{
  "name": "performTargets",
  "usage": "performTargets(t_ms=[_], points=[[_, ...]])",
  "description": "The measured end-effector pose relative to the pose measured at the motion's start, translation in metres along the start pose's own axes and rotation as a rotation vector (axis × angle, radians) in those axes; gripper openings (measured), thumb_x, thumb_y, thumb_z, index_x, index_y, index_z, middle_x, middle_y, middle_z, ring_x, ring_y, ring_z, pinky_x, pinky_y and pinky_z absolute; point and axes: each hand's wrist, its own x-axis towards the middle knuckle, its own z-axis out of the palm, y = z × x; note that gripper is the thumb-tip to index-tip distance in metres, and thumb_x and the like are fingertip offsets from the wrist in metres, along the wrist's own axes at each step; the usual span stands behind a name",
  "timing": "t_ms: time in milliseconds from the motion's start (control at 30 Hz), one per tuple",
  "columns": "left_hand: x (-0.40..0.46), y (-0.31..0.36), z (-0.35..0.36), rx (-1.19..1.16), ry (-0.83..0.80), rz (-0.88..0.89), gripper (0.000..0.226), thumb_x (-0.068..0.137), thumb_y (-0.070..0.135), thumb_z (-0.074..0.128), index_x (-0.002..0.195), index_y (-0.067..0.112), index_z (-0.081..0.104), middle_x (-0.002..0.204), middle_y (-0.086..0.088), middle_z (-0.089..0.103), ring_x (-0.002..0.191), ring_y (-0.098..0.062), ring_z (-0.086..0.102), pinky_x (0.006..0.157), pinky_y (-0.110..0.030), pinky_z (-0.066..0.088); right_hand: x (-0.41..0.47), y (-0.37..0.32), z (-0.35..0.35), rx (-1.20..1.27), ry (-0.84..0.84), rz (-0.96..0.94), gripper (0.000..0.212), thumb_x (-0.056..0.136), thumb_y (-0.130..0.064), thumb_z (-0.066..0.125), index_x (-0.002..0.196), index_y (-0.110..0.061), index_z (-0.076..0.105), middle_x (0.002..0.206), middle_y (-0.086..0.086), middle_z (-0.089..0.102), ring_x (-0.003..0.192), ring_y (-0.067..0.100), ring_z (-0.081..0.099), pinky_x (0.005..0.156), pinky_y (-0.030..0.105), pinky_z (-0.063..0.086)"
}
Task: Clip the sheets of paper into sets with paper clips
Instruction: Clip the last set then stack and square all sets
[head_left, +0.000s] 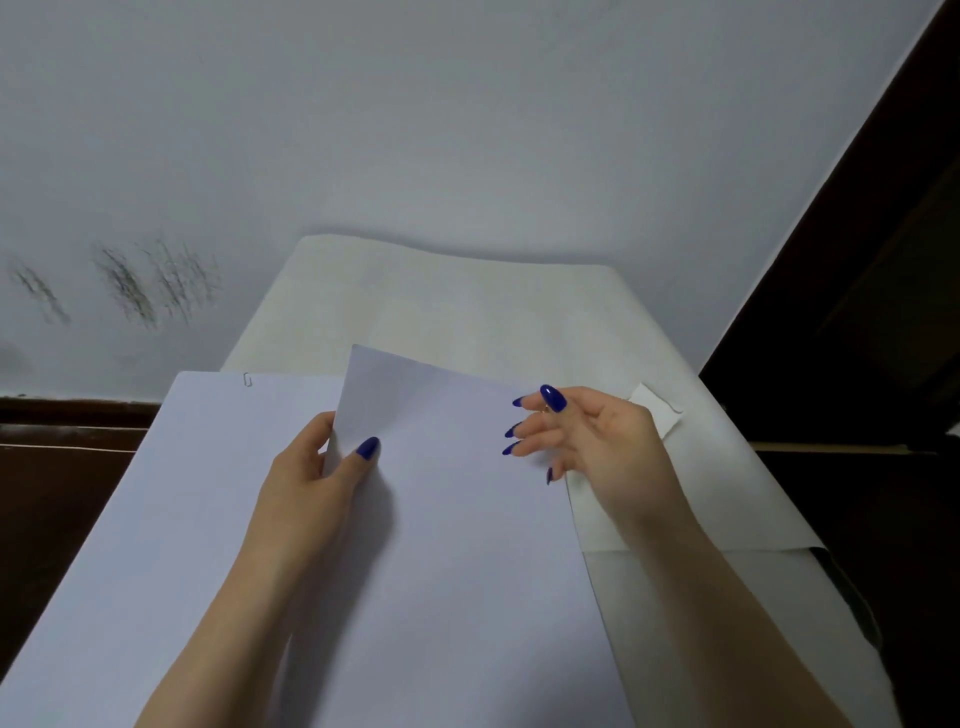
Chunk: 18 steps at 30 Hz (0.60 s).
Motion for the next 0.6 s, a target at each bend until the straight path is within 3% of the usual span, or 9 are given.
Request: performTargets(t_ms=[100,233,400,533,600], points=[[-0.001,0.0,0.001,-0.003,-0.007,0.004,0.014,0.093,0.023,0.06,0.098,0.035,0.065,0.079,0.01,0.077,0.063,-0.01,0.073,0.058,-0.028,0.053,0.009,0.003,0.011,-0.095,-0.012,-0.105,0.025,0.096,-0.009,0.05,0.085,-0.008,0.072,0.067,0.003,0.07,0.058,0.017,0.066,0.049,0.02,0.048],[-0.001,0.0,0.003,-0.008,-0.041,0.022,0.015,0.093,0.023,0.06,0.097,0.036,0.065,0.081,0.012,0.077,0.066,-0.011,0.074,0.061,-0.03,0.056,0.018,0.004,0.02,-0.143,0.025,-0.241,0.019,0.088,-0.004,0.063,0.08,-0.016,0.075,0.074,-0.004,0.074,0.07,0.008,0.069,0.067,0.015,0.051],[-0.004,0.0,0.003,-0.04,-0.091,0.013,0.016,0.093,0.023,0.061,0.098,0.037,0.067,0.082,0.01,0.078,0.069,-0.013,0.075,0.063,-0.029,0.055,0.029,0.011,0.019,-0.308,0.012,-0.209,0.006,0.08,-0.022,0.072,0.076,-0.023,0.076,0.111,-0.01,0.066,0.105,-0.009,0.058,0.08,0.004,0.045],[-0.005,0.002,0.005,-0.066,-0.14,-0.008,0.018,0.093,0.021,0.061,0.1,0.036,0.068,0.089,0.009,0.078,0.075,-0.013,0.075,0.064,-0.026,0.054,0.023,0.015,0.016,-0.203,-0.051,-0.156,0.01,0.083,-0.016,0.07,0.074,-0.016,0.074,0.081,-0.014,0.073,0.079,-0.008,0.067,0.076,0.005,0.046],[-0.004,0.001,0.006,-0.059,-0.14,-0.025,0.017,0.091,0.02,0.062,0.1,0.034,0.068,0.09,0.008,0.078,0.076,-0.013,0.074,0.066,-0.026,0.052,0.022,0.016,0.018,-0.306,-0.021,-0.199,0.014,0.083,-0.024,0.07,0.069,-0.026,0.072,0.077,-0.018,0.072,0.083,-0.004,0.066,0.099,0.022,0.042]])
